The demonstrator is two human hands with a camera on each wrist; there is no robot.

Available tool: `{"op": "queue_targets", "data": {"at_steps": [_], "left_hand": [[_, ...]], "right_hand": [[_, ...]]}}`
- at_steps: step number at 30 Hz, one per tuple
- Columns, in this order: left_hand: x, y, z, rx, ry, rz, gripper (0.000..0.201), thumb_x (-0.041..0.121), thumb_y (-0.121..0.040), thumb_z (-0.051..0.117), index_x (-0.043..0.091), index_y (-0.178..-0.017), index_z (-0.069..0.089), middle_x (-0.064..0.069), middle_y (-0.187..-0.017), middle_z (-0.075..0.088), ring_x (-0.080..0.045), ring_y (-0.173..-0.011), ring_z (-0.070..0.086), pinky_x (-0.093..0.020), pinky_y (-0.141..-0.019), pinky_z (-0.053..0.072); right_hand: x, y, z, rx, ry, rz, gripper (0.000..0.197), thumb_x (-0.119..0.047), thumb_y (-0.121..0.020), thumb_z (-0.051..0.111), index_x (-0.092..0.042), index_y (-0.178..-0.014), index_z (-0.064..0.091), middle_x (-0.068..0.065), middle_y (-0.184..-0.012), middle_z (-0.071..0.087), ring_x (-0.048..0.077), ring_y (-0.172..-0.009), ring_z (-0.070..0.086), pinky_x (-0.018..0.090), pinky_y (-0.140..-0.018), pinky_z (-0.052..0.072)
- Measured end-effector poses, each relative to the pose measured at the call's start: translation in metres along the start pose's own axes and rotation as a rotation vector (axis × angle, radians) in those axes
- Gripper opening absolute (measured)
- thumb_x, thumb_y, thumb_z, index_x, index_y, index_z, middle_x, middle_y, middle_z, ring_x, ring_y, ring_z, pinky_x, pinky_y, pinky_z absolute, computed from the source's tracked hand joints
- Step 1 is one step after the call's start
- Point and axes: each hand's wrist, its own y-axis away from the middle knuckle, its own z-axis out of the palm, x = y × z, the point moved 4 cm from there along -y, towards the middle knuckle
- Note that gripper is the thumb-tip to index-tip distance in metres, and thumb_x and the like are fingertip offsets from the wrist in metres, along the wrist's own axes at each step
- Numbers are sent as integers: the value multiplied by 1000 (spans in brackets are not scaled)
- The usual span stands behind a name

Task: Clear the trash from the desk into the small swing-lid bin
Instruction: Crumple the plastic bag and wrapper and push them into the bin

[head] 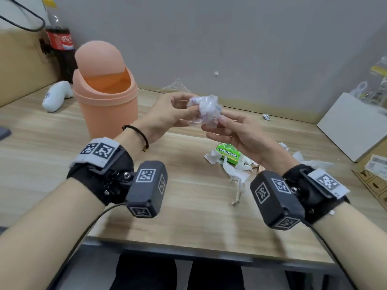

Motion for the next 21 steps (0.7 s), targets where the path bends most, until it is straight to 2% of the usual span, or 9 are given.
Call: {"op": "queue_targets", "data": {"at_steps": [2, 5, 7, 10, 14, 18, 21], "left_hand": [[4, 2, 2, -98, 10, -19, 36, 13, -89, 68, 9, -124, 63, -11, -111, 70, -16, -95, 68, -31, -85, 57], [5, 5, 6, -115, -2, -36, 34, 10, -89, 67, 8, -123, 64, -7, -105, 70, -13, -90, 68, -25, -79, 56], [4, 7, 8, -78, -9, -47, 28, 7, -88, 67, 7, -116, 67, -5, -99, 70, -12, -84, 69, -25, -76, 57], [7, 7, 10, -13, -76, -37, 12, 2, -86, 68, 11, -94, 68, -2, -83, 68, -7, -70, 67, -23, -68, 57], [19, 8, 17, -15, -235, 24, 12, 1, -86, 67, 13, -83, 63, -5, -74, 59, -3, -52, 57, -18, -53, 48], [28, 4, 20, 9, -240, 51, 14, 2, -88, 65, 14, -82, 65, 0, -68, 59, -3, -53, 56, -17, -52, 47], [26, 2, 22, 8, -208, 60, 4, 10, -91, 66, 9, -91, 69, -4, -76, 65, -10, -66, 60, -24, -61, 50]], "right_hand": [[-1, 1, -2, 10, 2, -30, 26, -13, -86, 64, -4, -110, 67, 14, -97, 73, 25, -91, 73, 28, -76, 60], [0, -1, 0, 75, -3, -59, 24, -7, -87, 65, -1, -108, 57, 12, -81, 74, 24, -74, 74, 28, -63, 59], [0, 0, 3, 85, 4, -73, 31, -14, -80, 69, -5, -106, 54, 11, -80, 73, 24, -70, 73, 29, -58, 59], [1, 1, 5, 76, 49, -93, 38, -23, -71, 74, -13, -103, 55, 9, -79, 70, 22, -67, 69, 29, -52, 58], [1, 0, 5, 98, 251, -149, 25, -14, -85, 71, -14, -102, 53, 16, -83, 67, 19, -63, 58, 26, -40, 49], [-3, 2, 8, 91, 222, -197, 33, -31, -85, 65, -18, -115, 61, 11, -89, 65, 21, -70, 62, 31, -48, 56], [-2, 2, 10, 67, 195, -171, 28, -23, -96, 59, -15, -122, 61, 11, -107, 63, 23, -88, 65, 40, -63, 60]]}}
